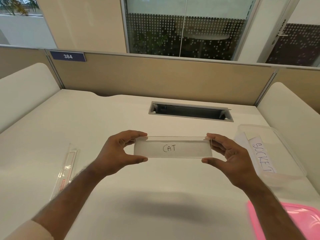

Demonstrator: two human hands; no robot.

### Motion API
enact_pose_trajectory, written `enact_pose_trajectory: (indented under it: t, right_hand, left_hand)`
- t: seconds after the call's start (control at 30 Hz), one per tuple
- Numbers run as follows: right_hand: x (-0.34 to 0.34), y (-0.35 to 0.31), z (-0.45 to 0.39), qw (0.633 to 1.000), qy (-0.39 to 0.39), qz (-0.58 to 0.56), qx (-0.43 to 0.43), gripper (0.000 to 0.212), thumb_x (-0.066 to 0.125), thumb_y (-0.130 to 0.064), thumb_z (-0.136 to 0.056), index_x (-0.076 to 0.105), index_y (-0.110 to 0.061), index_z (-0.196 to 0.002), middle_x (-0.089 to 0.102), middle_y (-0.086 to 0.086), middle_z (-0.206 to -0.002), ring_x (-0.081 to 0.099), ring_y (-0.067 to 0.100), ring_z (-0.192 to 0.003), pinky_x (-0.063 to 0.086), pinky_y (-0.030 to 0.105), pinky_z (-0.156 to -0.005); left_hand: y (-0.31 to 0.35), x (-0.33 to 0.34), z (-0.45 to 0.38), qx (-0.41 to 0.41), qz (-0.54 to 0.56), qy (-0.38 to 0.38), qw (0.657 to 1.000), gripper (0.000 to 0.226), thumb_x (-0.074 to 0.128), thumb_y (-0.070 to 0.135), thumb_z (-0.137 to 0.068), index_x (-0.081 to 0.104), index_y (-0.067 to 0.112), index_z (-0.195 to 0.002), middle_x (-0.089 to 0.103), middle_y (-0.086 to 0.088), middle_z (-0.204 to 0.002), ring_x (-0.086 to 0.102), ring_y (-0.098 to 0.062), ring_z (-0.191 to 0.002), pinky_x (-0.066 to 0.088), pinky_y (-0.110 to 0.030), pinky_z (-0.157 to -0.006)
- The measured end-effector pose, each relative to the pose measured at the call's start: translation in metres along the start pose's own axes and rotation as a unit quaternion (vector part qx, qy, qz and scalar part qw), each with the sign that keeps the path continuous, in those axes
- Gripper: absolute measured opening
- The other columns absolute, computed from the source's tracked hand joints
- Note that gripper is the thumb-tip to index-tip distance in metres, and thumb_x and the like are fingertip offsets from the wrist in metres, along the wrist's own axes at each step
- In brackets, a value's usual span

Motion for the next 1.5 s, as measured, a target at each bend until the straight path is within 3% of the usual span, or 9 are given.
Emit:
enact_pose_trajectory:
  t: [0.4, 0.53, 0.6, 0.7, 0.87, 1.0, 1.1, 1.23, 1.5]
  right_hand:
    - [-0.017, 0.001, 0.009, 1.0, 0.023, 0.011, 0.014, 0.07, 0.085, -0.024, -0.061, 0.061, -0.022, -0.126, 0.066, -0.012, -0.125, 0.062, 0.01, -0.117, 0.049, 0.025, -0.099]
    - [-0.03, 0.004, 0.015, 0.998, 0.049, 0.025, 0.022, 0.069, 0.085, -0.023, -0.06, 0.062, -0.021, -0.125, 0.066, -0.01, -0.123, 0.063, 0.009, -0.114, 0.052, 0.019, -0.092]
    - [-0.041, 0.009, 0.018, 0.996, 0.076, 0.04, 0.031, 0.071, 0.085, -0.023, -0.059, 0.062, -0.017, -0.126, 0.066, -0.006, -0.122, 0.064, 0.01, -0.113, 0.052, 0.017, -0.091]
    - [-0.062, 0.013, 0.023, 0.989, 0.117, 0.081, 0.04, 0.073, 0.084, -0.025, -0.058, 0.061, -0.014, -0.127, 0.066, -0.002, -0.122, 0.065, 0.011, -0.11, 0.051, 0.013, -0.089]
    - [-0.102, 0.014, 0.031, 0.967, 0.198, 0.157, 0.039, 0.072, 0.084, -0.031, -0.06, 0.062, -0.013, -0.127, 0.065, 0.0, -0.123, 0.065, 0.016, -0.102, 0.05, 0.01, -0.087]
    - [-0.14, 0.018, 0.04, 0.933, 0.277, 0.227, 0.043, 0.067, 0.088, -0.02, -0.065, 0.061, -0.013, -0.126, 0.065, 0.004, -0.121, 0.063, 0.02, -0.098, 0.05, 0.009, -0.083]
    - [-0.166, 0.019, 0.049, 0.901, 0.317, 0.294, 0.043, 0.065, 0.088, -0.015, -0.066, 0.06, -0.009, -0.125, 0.064, 0.01, -0.116, 0.063, 0.025, -0.095, 0.052, 0.022, -0.075]
    - [-0.192, 0.024, 0.058, 0.866, 0.342, 0.36, 0.057, 0.064, 0.088, -0.01, -0.066, 0.06, -0.001, -0.123, 0.063, 0.018, -0.117, 0.061, 0.032, -0.101, 0.052, 0.039, -0.083]
    - [-0.21, 0.051, 0.068, 0.825, 0.388, 0.4, 0.097, 0.065, 0.086, -0.01, -0.068, 0.057, -0.003, -0.126, 0.062, 0.018, -0.12, 0.061, 0.034, -0.106, 0.052, 0.047, -0.089]
  left_hand:
    - [-0.003, 0.019, -0.01, -0.003, -0.016, -0.028, 0.999, 0.065, 0.094, 0.013, -0.059, 0.069, 0.03, -0.117, 0.071, 0.012, -0.117, 0.063, -0.015, -0.115, 0.048, -0.026, -0.103]
    - [-0.014, 0.035, -0.014, -0.001, -0.055, -0.023, 0.998, 0.08, 0.09, 0.034, -0.067, 0.05, 0.04, -0.136, 0.06, 0.02, -0.133, 0.055, -0.005, -0.126, 0.04, -0.015, -0.106]
    - [-0.024, 0.049, -0.013, -0.021, -0.077, 0.007, 0.997, 0.082, 0.082, 0.053, -0.07, 0.042, 0.041, -0.141, 0.051, 0.024, -0.14, 0.048, 0.004, -0.129, 0.037, -0.01, -0.104]
    - [-0.048, 0.081, -0.009, -0.076, -0.134, 0.036, 0.987, 0.088, 0.061, 0.075, -0.072, 0.038, 0.035, -0.146, 0.041, 0.018, -0.15, 0.038, 0.006, -0.133, 0.032, -0.019, -0.109]
    - [-0.092, 0.141, -0.009, -0.093, -0.299, -0.02, 0.95, 0.092, 0.035, 0.079, -0.083, 0.022, 0.022, -0.155, 0.023, 0.007, -0.163, 0.012, -0.01, -0.151, 0.013, -0.029, -0.12]
    - [-0.111, 0.174, -0.016, -0.073, -0.367, -0.068, 0.925, 0.09, 0.024, 0.075, -0.088, 0.016, 0.018, -0.157, 0.014, 0.004, -0.166, 0.001, -0.013, -0.153, 0.0, -0.03, -0.121]
    - [-0.119, 0.192, -0.024, -0.065, -0.398, -0.087, 0.911, 0.089, 0.021, 0.073, -0.09, 0.012, 0.016, -0.157, 0.008, 0.004, -0.166, -0.003, -0.013, -0.153, -0.005, -0.03, -0.121]
    - [-0.135, 0.207, -0.021, -0.1, -0.417, -0.115, 0.896, 0.089, 0.021, 0.072, -0.091, 0.008, 0.014, -0.158, 0.002, 0.003, -0.167, -0.004, -0.013, -0.153, -0.005, -0.032, -0.123]
    - [-0.144, 0.212, -0.021, -0.1, -0.434, -0.109, 0.889, 0.093, 0.015, 0.075, -0.088, 0.005, 0.015, -0.158, -0.001, 0.005, -0.166, -0.005, -0.011, -0.153, -0.002, -0.033, -0.124]
Point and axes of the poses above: each hand's wrist, its own z-axis away from the middle knuckle, its own x-axis out of the palm, y = z × x, the point moved 3 cm from there along -z, towards the middle knuckle
